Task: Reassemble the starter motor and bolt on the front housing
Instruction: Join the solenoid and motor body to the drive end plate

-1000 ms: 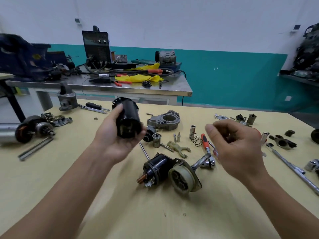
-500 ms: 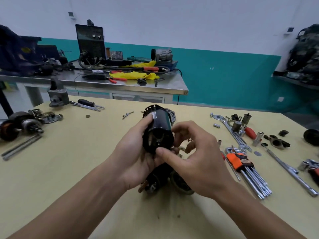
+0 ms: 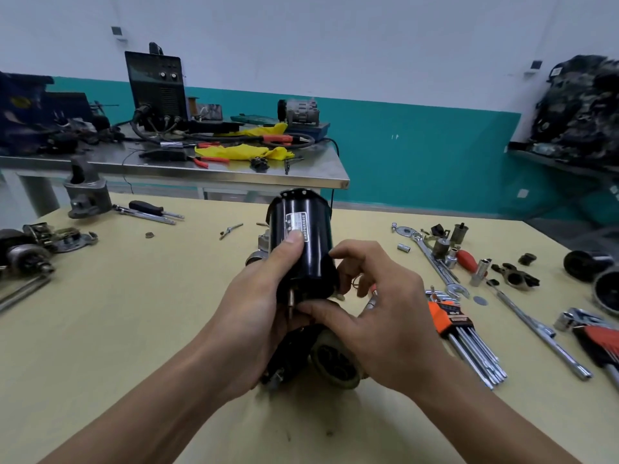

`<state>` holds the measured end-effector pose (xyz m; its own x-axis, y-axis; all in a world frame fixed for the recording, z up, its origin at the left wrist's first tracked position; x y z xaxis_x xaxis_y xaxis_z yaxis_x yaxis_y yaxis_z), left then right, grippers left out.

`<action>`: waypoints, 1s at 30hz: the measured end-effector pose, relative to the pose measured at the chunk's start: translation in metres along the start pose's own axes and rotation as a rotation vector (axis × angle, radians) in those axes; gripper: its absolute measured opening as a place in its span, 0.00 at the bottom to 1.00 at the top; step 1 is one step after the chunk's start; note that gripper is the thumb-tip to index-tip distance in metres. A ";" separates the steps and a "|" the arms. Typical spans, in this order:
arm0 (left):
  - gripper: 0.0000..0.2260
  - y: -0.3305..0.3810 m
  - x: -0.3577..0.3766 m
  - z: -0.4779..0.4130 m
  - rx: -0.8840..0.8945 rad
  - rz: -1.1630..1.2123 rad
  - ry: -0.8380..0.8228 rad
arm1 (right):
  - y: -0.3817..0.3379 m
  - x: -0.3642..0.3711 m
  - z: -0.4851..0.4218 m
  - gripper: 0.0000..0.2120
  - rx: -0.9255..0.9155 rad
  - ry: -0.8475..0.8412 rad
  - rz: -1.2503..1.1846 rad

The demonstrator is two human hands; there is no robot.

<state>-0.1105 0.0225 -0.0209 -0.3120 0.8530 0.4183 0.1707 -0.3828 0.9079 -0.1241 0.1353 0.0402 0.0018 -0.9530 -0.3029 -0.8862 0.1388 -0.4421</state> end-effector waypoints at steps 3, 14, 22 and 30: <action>0.17 0.003 -0.001 0.002 0.017 -0.006 0.008 | 0.000 0.000 -0.004 0.27 -0.010 -0.029 0.007; 0.20 -0.007 0.031 0.017 0.134 -0.186 -0.286 | 0.048 0.012 0.016 0.22 0.772 -0.088 -0.612; 0.22 0.033 -0.037 -0.010 0.238 -1.262 -0.043 | 0.077 -0.028 0.005 0.29 1.048 0.244 -1.177; 0.28 -0.037 -0.048 -0.008 -0.148 -1.433 -0.079 | 0.101 -0.058 0.013 0.34 0.997 0.066 -0.592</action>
<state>-0.1090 -0.0071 -0.0745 -0.0762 0.5426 -0.8365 -0.3379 0.7752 0.5337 -0.2081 0.2077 0.0021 0.2437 -0.9480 0.2047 0.0032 -0.2103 -0.9776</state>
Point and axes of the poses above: each hand's wrist, its own z-axis away from the middle knuckle, its own x-axis out of the palm, y = z × x, the point moved 10 cm from there along -z, towards the middle knuckle, and after that the axes turned 11 degrees about y, right-handed, at the moved point
